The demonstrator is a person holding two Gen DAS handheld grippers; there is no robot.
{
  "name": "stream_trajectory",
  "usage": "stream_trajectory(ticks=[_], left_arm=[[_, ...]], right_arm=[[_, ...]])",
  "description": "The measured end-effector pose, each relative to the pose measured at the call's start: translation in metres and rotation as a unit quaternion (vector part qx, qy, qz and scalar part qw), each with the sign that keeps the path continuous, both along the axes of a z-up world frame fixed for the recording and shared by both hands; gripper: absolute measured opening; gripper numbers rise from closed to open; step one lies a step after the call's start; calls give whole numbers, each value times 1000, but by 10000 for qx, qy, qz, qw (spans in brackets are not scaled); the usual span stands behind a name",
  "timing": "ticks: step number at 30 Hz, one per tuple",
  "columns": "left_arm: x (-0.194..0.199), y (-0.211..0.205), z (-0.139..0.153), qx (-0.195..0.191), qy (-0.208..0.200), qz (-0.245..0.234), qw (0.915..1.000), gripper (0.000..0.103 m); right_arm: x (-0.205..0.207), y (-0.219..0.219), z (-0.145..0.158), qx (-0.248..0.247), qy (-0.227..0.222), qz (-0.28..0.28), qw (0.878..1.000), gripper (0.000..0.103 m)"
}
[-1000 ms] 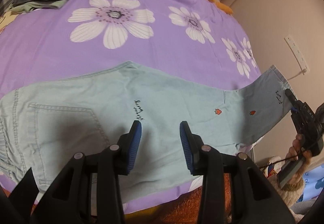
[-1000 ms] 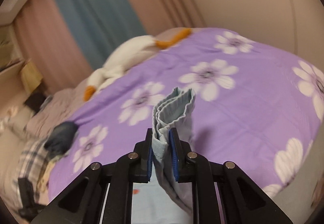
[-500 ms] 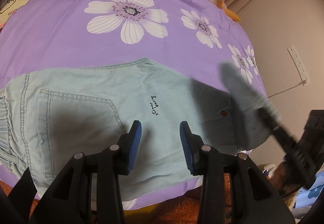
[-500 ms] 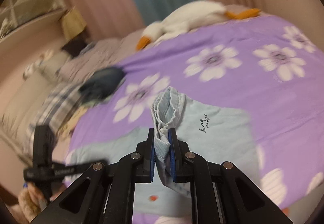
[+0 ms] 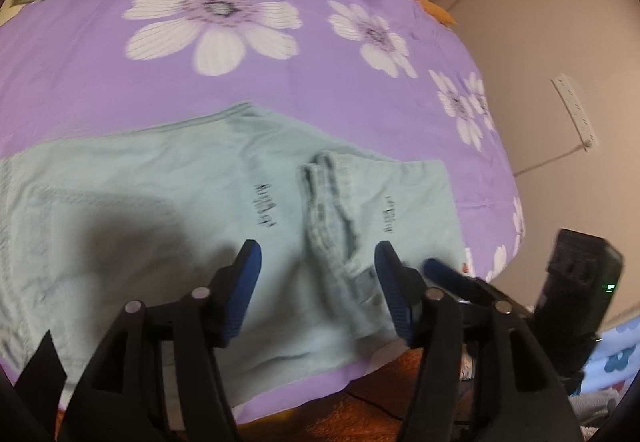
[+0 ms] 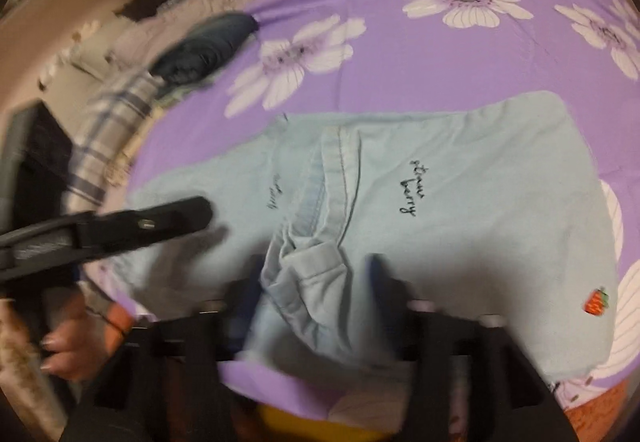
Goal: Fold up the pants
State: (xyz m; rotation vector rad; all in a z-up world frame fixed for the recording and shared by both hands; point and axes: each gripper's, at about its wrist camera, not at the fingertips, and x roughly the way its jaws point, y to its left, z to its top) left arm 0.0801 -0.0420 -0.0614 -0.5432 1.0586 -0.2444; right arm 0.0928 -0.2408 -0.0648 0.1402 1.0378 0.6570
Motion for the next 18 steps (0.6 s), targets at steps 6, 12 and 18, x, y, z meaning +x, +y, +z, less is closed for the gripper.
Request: stream_trajectory(ticks=[6, 12, 18], left_arm=[[33, -31, -26, -297, 380, -607, 9970, 59], [44, -54, -50, -297, 730, -822, 9935, 7], [25, -37, -26, 359, 344, -447, 9978, 6]], right_arm=[[-10, -62, 36, 162, -574, -871, 9944, 71], [-3, -104, 23, -154, -468, -1725, 9838, 69], [2, -116, 13, -356, -342, -2061, 9773, 40]])
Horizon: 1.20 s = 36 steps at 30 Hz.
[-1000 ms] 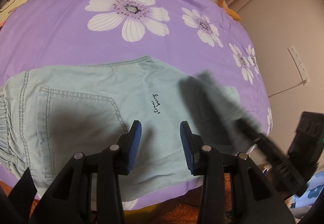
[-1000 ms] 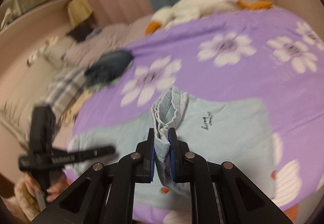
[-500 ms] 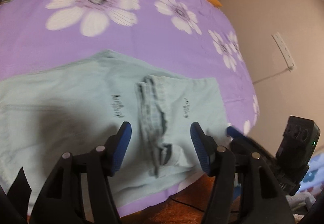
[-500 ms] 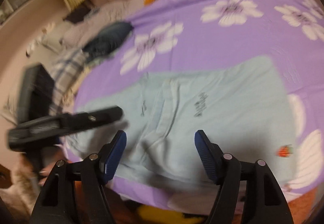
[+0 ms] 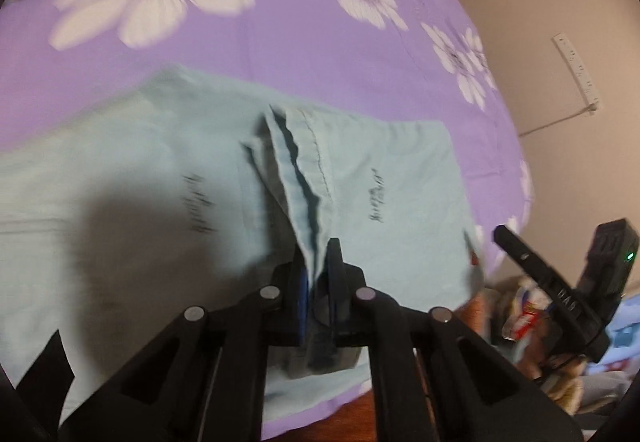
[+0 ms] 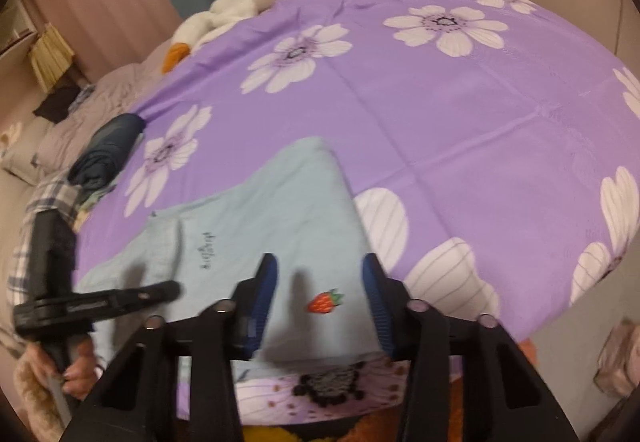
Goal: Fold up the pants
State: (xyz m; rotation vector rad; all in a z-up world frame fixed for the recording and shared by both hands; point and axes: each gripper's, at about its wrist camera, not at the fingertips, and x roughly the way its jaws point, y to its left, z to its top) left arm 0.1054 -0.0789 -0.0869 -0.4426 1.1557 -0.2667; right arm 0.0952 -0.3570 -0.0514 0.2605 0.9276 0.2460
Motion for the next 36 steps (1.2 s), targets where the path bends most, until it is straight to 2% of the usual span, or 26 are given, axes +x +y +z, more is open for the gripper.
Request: stream_trajectory(ticks=[1, 4, 8, 11, 14, 18, 21, 24, 36], left_arm=[[-2, 6, 2, 18, -23, 54, 10000, 6], [0, 16, -8, -235, 195, 57, 9995, 7], [-1, 14, -22, -214, 331, 86, 9992, 7], [-3, 14, -23, -182, 317, 71, 9993, 9], [-6, 14, -22, -196, 334, 42, 9992, 10], [-9, 14, -23, -314, 370, 25, 9988, 12], [-15, 12, -22, -351, 363, -46, 9987, 19], [-20, 10, -24, -248, 400, -78, 9989, 20], [-36, 13, -24, -357, 519, -19, 9980, 24]], right_arm=[[2, 4, 2, -38, -34, 18, 10000, 35], [7, 8, 6, -84, -102, 113, 9998, 35], [22, 24, 2, -199, -124, 347, 9991, 35], [33, 32, -10, -556, 24, 304, 9980, 35], [39, 33, -24, -682, 298, 320, 9967, 35], [34, 35, -33, -819, 344, 356, 9954, 35], [32, 36, -33, -830, 337, 333, 9954, 35], [31, 36, -34, -833, 354, 339, 9953, 35], [10, 35, -36, -955, 402, 376, 9939, 35]])
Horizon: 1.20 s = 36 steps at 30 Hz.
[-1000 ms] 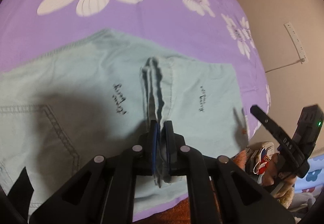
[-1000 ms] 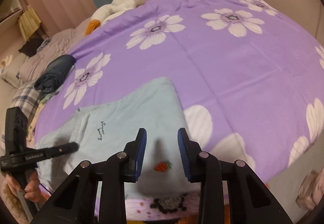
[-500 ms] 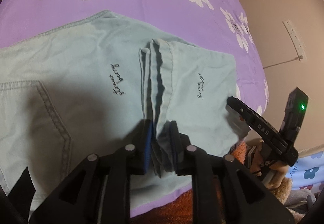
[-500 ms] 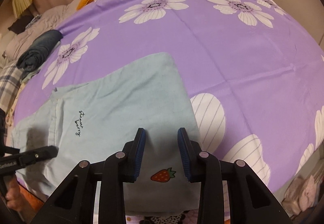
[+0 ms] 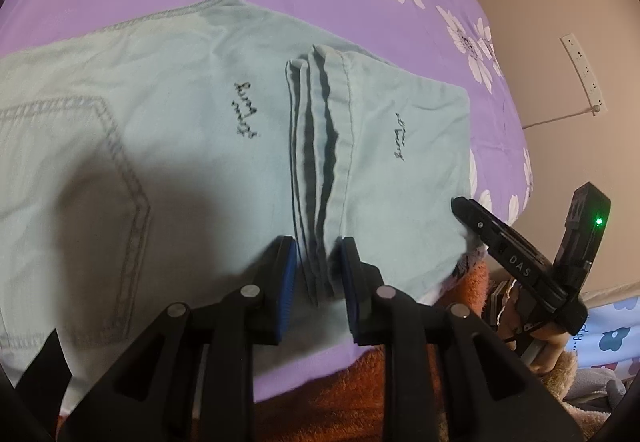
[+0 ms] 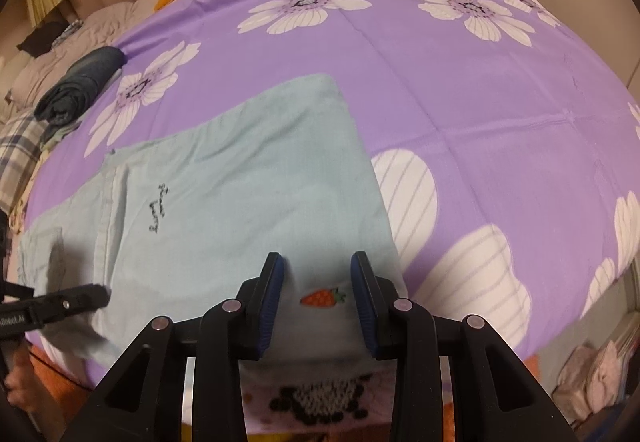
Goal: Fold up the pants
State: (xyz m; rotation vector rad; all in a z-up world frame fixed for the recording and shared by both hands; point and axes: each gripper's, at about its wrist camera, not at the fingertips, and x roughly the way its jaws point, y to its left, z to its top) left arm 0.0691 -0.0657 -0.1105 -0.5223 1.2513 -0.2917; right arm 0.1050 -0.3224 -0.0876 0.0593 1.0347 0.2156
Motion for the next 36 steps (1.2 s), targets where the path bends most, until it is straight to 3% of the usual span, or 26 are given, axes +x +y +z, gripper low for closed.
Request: stream_trajectory(ticks=[6, 8, 10, 13, 14, 16, 18, 25, 28, 33, 36], left_arm=[[-27, 30, 25, 191, -197, 422, 9987, 31], [-40, 54, 41, 267, -436, 795, 9955, 59], [-58, 84, 60, 525, -767, 1350, 9865, 77], [-85, 131, 78, 942, -1068, 2194, 9652, 84], [-92, 144, 79, 964, -1100, 2426, 9590, 84], [-110, 173, 74, 810, -1009, 2949, 9467, 84], [-124, 190, 62, 529, -830, 3275, 9397, 84], [-145, 200, 12, -353, -360, 3674, 9287, 81], [-144, 205, -1, -832, -330, 3772, 9218, 74], [-136, 204, -6, -1157, -511, 3823, 9153, 65], [-130, 204, -7, -1266, -664, 3731, 9167, 63]], right_arm=[[-14, 0, 3, -145, 65, 73, 9998, 35], [-18, 1, 7, -208, 81, 94, 9997, 35], [-19, 1, 13, -264, 84, 116, 9995, 37], [-20, 3, 27, -194, -110, 161, 9996, 48], [-21, 6, 32, -139, -228, 202, 9994, 62], [-21, 11, 42, 37, -478, 311, 9984, 77], [-19, 18, 48, 222, -611, 435, 9969, 78], [-11, 56, 46, 520, -470, 852, 9939, 78], [-11, 68, 44, 522, -398, 1024, 9926, 78], [-14, 81, 42, 497, -321, 1173, 9913, 78], [-13, 83, 40, 521, -262, 1183, 9913, 78]])
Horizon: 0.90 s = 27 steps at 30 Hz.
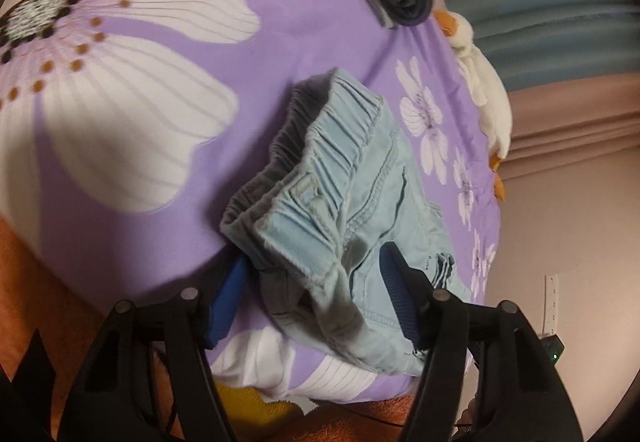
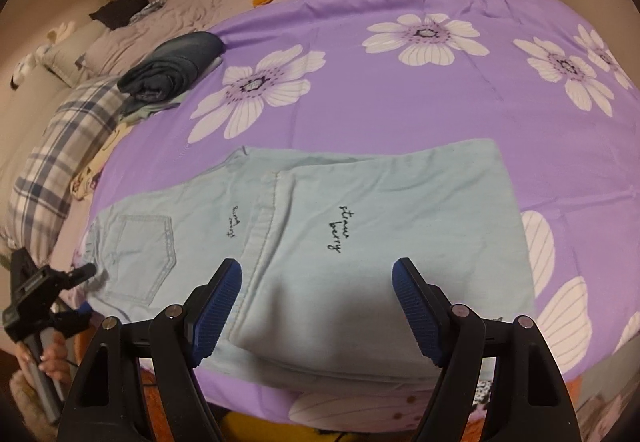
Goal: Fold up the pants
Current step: 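Grasp the waistband with the left gripper and lift it over the pants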
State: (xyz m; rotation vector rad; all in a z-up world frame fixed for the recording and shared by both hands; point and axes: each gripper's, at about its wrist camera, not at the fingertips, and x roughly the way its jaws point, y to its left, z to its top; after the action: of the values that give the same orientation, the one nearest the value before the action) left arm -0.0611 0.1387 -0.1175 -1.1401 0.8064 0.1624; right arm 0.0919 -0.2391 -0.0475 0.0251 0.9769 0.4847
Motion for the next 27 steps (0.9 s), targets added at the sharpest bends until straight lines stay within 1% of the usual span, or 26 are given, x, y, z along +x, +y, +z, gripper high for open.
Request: stream_trajectory(ticks=[1, 2, 3, 4, 5, 6, 8, 10, 11, 12, 16, 19, 21, 24, 27], left_arm=[[2, 1, -2, -72, -56, 29, 10000, 60], [3, 4, -5, -176, -114, 96, 9997, 48], [3, 7, -9, -322, -146, 211, 9992, 41], [4, 10, -15, -533, -157, 306, 9980, 37], [6, 10, -17, -573, -165, 338, 9976, 32], [8, 7, -13, -467, -136, 352, 9982, 32], [11, -2, 3, -7, -100, 295, 9995, 27], [14, -13, 27, 358, -284, 203, 9987, 26], [15, -17, 36, 454, -383, 161, 9981, 25], [17, -23, 52, 579, -560, 76, 9967, 25], [31, -46, 98, 829, -1055, -322, 9904, 25], [48, -70, 127, 979, -1273, -723, 9844, 25], [60, -90, 140, 1078, -1378, -1022, 9793, 25], [79, -120, 153, 1290, -1428, -1425, 9709, 25], [96, -151, 158, 1449, -1405, -1827, 9622, 25]], right_arm=[[1, 1, -1, 21, 33, -2, 10000, 78], [1, 1, -2, 35, 60, -6, 10000, 78], [2, 2, -3, 43, 89, -9, 10000, 78], [3, 4, -4, 43, 110, -7, 9999, 78], [3, 4, -4, 40, 120, -5, 9999, 78], [3, 5, -5, 41, 130, 0, 9999, 78], [3, 5, -5, 63, 154, 8, 9999, 78], [3, 4, -5, 87, 157, 2, 9998, 78], [3, 2, -4, 94, 145, -21, 9998, 78], [4, -2, -3, 103, 133, -80, 9998, 78], [7, -16, -2, 204, 151, -319, 9992, 78], [8, -27, 0, 263, 106, -470, 9985, 78], [8, -35, 3, 311, 58, -577, 9978, 78], [7, -51, 6, 386, -8, -777, 9962, 78], [7, -64, 6, 451, -37, -967, 9943, 78]])
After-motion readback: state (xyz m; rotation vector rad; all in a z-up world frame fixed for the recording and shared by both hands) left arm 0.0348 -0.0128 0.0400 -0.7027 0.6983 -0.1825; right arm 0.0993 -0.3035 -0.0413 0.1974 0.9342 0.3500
